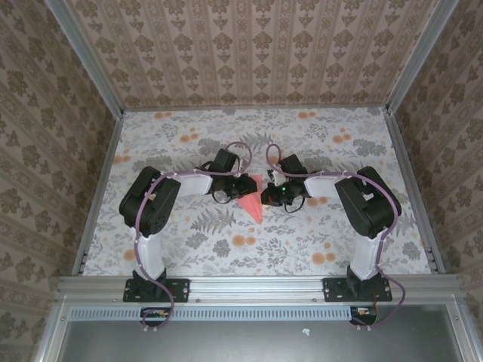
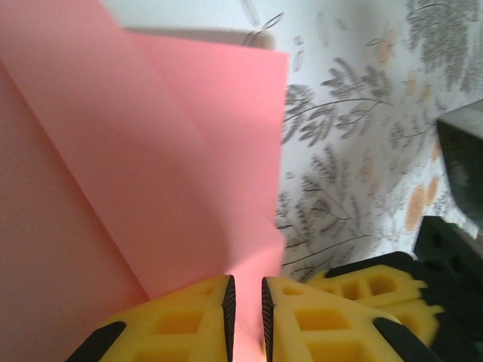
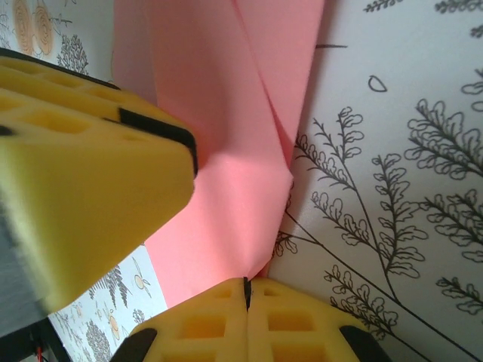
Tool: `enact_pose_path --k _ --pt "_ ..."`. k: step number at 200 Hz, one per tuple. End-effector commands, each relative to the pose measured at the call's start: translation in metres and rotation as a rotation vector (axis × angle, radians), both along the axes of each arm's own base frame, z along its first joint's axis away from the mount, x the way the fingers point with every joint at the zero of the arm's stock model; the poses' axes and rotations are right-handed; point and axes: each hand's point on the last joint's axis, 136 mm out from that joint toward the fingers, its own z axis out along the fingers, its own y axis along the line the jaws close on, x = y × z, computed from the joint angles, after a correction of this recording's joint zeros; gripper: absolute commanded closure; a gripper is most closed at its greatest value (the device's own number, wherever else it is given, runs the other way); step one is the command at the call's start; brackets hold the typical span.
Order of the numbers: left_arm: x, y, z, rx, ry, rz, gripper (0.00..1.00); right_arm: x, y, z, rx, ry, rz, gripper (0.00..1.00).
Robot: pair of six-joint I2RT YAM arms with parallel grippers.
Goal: Fold a paper plane with a square sheet of paper (fold left side to right side)
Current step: Fourth fold the wing at the center of the table.
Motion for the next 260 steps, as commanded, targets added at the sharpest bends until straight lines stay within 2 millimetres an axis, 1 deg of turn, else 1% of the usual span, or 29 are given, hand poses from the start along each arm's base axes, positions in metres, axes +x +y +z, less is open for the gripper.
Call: enact_pose_path --k 1,34,51,69,89,102,115,124,149,162,176,189,210,234,260 --pt "-0.005 0.010 -0.017 0.039 0.025 0.009 0.80 -0.009 -0.009 -0.020 -0.079 0.051 0.004 1.00" --pt "-0.009 0.015 -0.025 0.059 0.038 0.019 0.81 -0.008 -0.007 -0.018 -0.073 0.045 0.007 1.00" --pt "-0.012 0.019 -0.029 0.071 0.044 0.022 0.81 -0.004 -0.004 -0.011 -0.046 0.022 0.011 1.00" --pt "-0.016 0.023 -0.034 0.082 0.051 0.029 0.82 0.004 -0.001 0.008 -0.004 -0.020 0.003 0.91" --pt "-0.019 0.026 -0.038 0.088 0.060 0.038 0.82 0.010 -0.008 0.032 0.013 -0.073 -0.015 0.79" --pt "-0.019 0.026 -0.039 0.088 0.060 0.040 0.82 0.006 -0.014 0.044 0.012 -0.088 -0.012 0.73" --pt "-0.019 0.025 -0.039 0.084 0.058 0.038 0.83 -0.002 -0.015 0.052 0.029 -0.088 0.002 0.71" --pt "-0.018 0.024 -0.038 0.082 0.057 0.037 0.83 -0.009 -0.012 0.058 0.062 -0.080 0.016 0.72" --pt "-0.018 0.024 -0.037 0.082 0.055 0.037 0.83 -0.029 0.005 0.066 0.156 -0.038 0.058 0.81" --pt "-0.018 0.024 -0.036 0.082 0.054 0.037 0.83 -0.036 0.017 0.067 0.202 -0.013 0.083 0.83" --pt "-0.018 0.024 -0.036 0.083 0.052 0.037 0.83 -0.036 0.026 0.063 0.216 0.005 0.092 0.85" --pt "-0.018 0.025 -0.035 0.082 0.051 0.037 0.83 -0.035 0.030 0.055 0.204 0.021 0.093 0.85" --pt "-0.018 0.025 -0.035 0.082 0.051 0.037 0.83 -0.033 0.036 0.047 0.202 0.035 0.101 0.85" --pt "-0.018 0.025 -0.034 0.082 0.048 0.035 0.83 -0.038 0.040 0.036 0.160 0.061 0.132 0.85" --pt "-0.018 0.024 -0.034 0.081 0.047 0.035 0.83 -0.040 0.035 0.023 0.109 0.075 0.127 0.85"
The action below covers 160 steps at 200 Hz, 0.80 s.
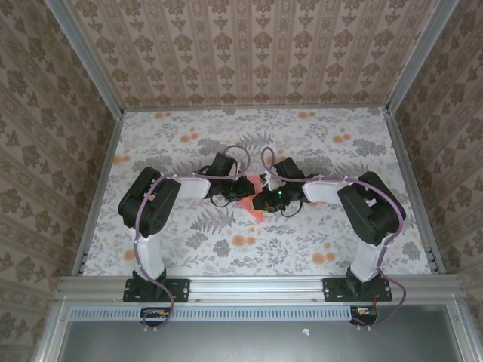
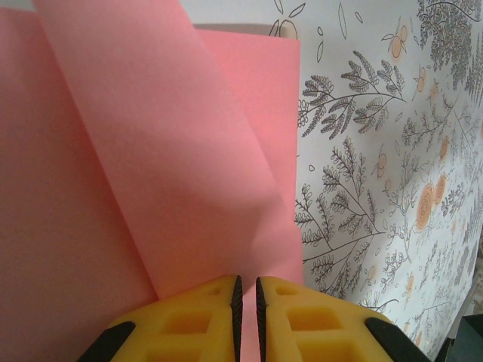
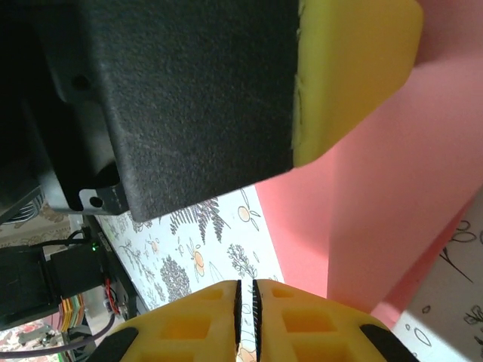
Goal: Fold a paper plane with a square sheet of paper (fold left side to right side)
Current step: Fourth fold the wing at the center of the table.
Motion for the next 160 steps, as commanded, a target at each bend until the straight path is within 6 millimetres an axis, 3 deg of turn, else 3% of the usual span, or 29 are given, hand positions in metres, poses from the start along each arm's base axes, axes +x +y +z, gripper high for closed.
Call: enact_pose_path --k 1,56,160 --pt "-0.016 0.019 -0.027 0.097 0.075 0.027 0.83 -0.002 0.000 -0.007 -0.037 0.009 0.018 0.85" --pt "-0.015 0.020 -0.027 0.098 0.076 0.029 0.83 -0.014 -0.008 -0.026 -0.106 0.041 0.035 0.85" --pt "-0.015 0.025 -0.028 0.104 0.079 0.038 0.84 -0.031 -0.016 -0.041 -0.179 0.068 0.073 0.85"
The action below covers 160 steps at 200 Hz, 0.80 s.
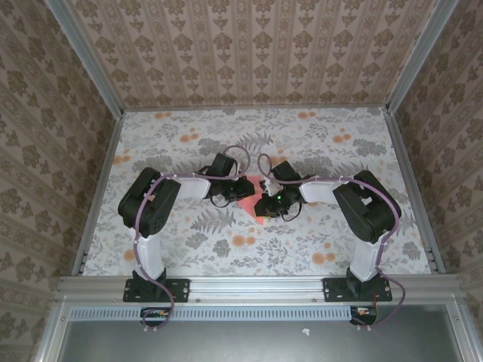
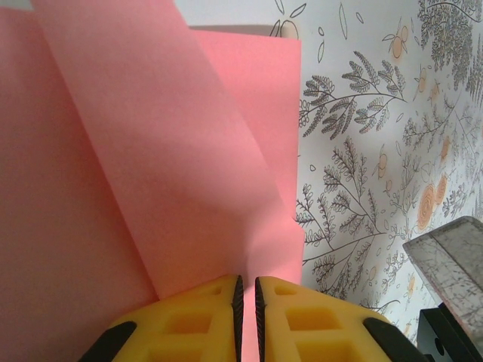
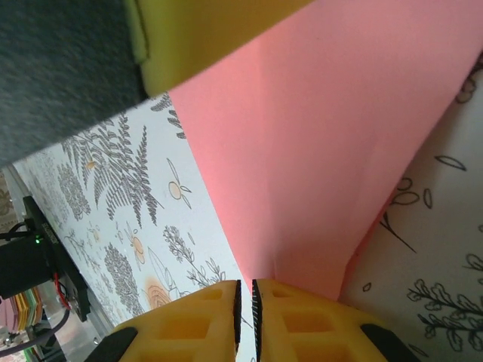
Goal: Fold a paper plane with a square sheet of paper (fold left side to right side)
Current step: Fourth fold the wing at the center of the table.
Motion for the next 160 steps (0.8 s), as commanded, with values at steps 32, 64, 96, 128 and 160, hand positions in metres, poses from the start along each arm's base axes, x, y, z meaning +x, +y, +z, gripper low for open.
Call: enact_pose_path --k 32,64,96,128,160 --pt "-0.015 0.026 -0.028 0.105 0.081 0.040 0.84 -0.022 -0.013 -0.018 -0.094 0.057 0.033 0.85" --pt "-0.014 0.028 -0.028 0.107 0.080 0.045 0.84 -0.031 -0.018 -0.023 -0.122 0.080 0.048 0.85" --pt "-0.013 0.031 -0.028 0.110 0.080 0.050 0.84 -0.044 -0.025 -0.026 -0.150 0.104 0.059 0.85" --pt "-0.013 0.032 -0.029 0.112 0.081 0.054 0.84 -0.055 -0.031 -0.026 -0.160 0.125 0.062 0.89" --pt "-0.013 0.033 -0.028 0.111 0.080 0.055 0.84 -0.065 -0.037 -0.022 -0.169 0.141 0.077 0.93"
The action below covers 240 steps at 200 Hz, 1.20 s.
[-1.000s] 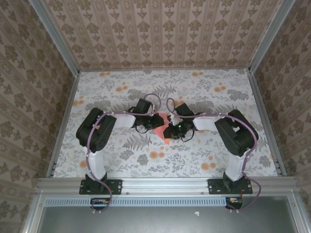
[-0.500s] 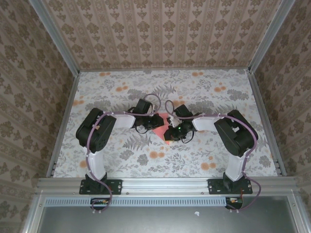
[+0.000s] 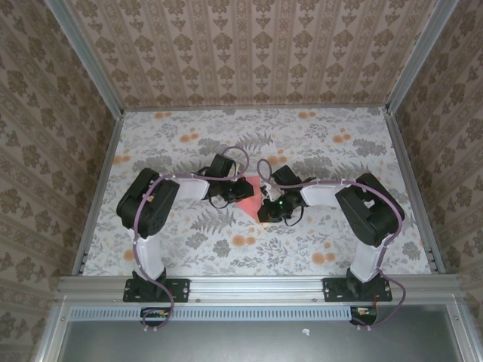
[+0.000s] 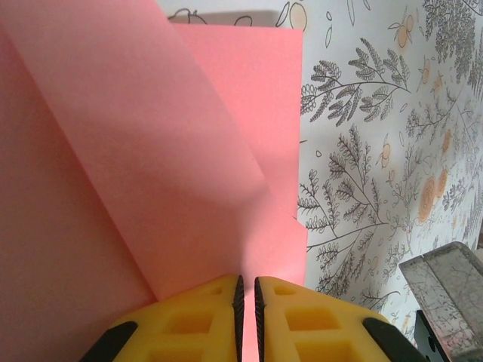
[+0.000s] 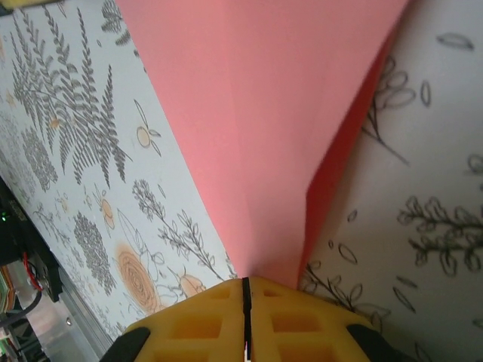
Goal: Fold a paper plane with a square sheet of paper (fold left side to right side)
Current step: Fourth fold the wing at the center of the table.
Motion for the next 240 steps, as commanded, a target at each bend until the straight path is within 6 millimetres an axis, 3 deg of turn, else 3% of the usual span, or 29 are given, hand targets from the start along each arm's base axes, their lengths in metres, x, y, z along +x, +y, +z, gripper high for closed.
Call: enact_pose_path --k 1,22,40,65,86,122,144,203,240 --pt "-0.009 0.028 -0.028 0.112 0.069 0.053 0.84 -0.043 -0.025 -0.015 -0.116 0.137 0.028 0.93" --pt "-0.010 0.028 -0.027 0.109 0.069 0.051 0.84 -0.047 -0.027 -0.010 -0.111 0.138 0.034 0.97" --pt "-0.009 0.026 -0.026 0.105 0.065 0.049 0.84 -0.042 -0.021 0.010 -0.066 0.099 0.031 0.99" --pt "-0.009 0.023 -0.023 0.099 0.061 0.042 0.84 -0.020 -0.009 0.050 0.066 0.026 -0.011 1.00" --pt "-0.008 0.020 -0.023 0.097 0.060 0.038 0.84 0.005 0.004 0.066 0.171 -0.002 -0.058 1.00" --pt "-0.009 0.017 -0.023 0.094 0.061 0.031 0.84 0.049 0.021 0.048 0.171 -0.032 -0.144 1.00" --pt "-0.008 0.017 -0.021 0.091 0.058 0.032 0.84 0.062 0.023 0.033 0.126 -0.033 -0.166 1.00" --pt "-0.003 0.012 -0.006 0.061 0.024 0.024 0.83 0.044 -0.004 -0.016 -0.059 0.034 -0.171 1.00" --pt "0.002 0.007 0.014 0.033 -0.026 0.005 0.80 0.034 -0.015 -0.031 -0.140 0.066 -0.154 1.00"
